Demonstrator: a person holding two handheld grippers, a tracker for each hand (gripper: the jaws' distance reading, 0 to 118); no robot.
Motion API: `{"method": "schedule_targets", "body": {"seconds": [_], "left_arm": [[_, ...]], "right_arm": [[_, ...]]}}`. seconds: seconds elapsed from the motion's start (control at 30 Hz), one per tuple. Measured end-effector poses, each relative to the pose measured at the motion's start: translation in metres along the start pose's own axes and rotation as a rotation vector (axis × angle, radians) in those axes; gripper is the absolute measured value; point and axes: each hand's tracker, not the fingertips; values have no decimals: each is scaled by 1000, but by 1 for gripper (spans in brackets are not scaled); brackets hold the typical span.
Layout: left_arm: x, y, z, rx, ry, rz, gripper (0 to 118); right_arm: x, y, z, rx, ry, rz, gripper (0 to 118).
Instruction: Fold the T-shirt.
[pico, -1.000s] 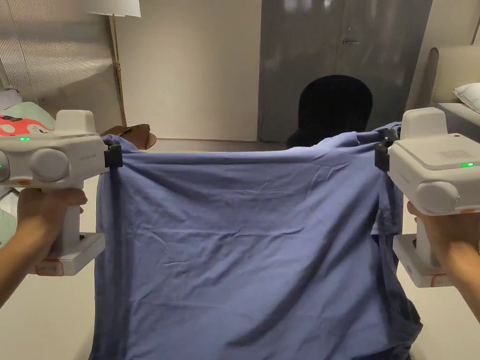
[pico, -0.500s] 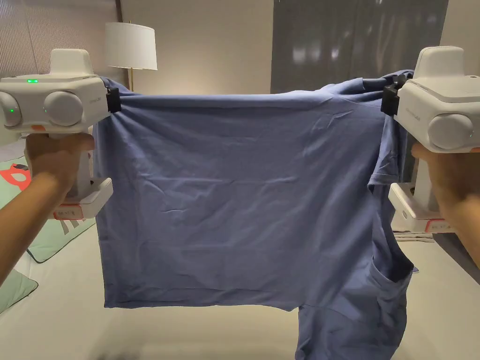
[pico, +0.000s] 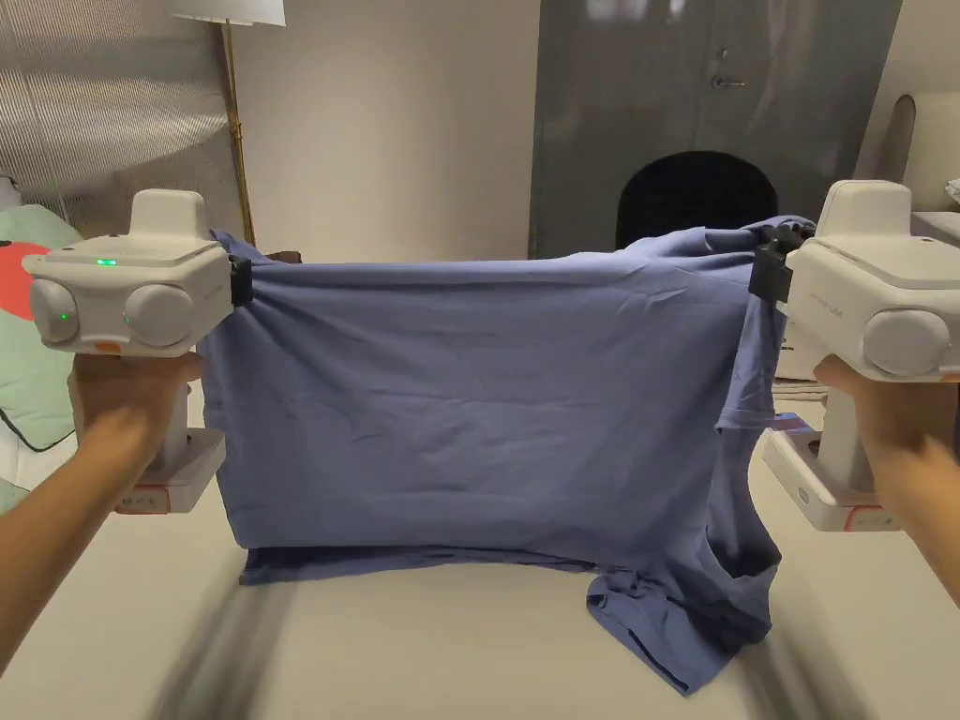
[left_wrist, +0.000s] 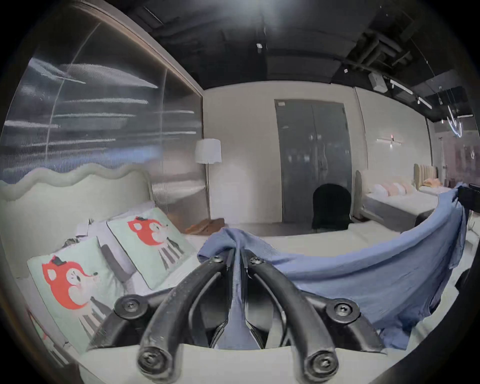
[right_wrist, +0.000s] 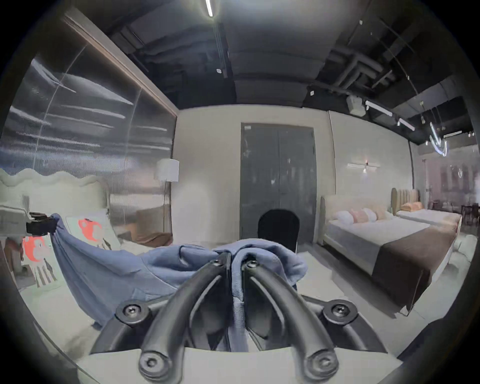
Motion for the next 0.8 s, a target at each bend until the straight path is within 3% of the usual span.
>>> {"method": "schedule_targets", "body": {"seconds": [0.2,0.4,0.63,0.8], "left_arm": [[7,-87,4,-128,-44,-20,2],[1,-164,44,-266,-70,-31,2],[-24,-237,130,-405,-86,20,2],[-50,-275,196,-465,-87,37,2]], "right_arm": [[13,-83,7,-148,12,-37,5],[18,-148,55,-281,39,-94,5],[22,-205,148,-413,84,-187,5],[16,-229,230,-458,102,-186,5]]}}
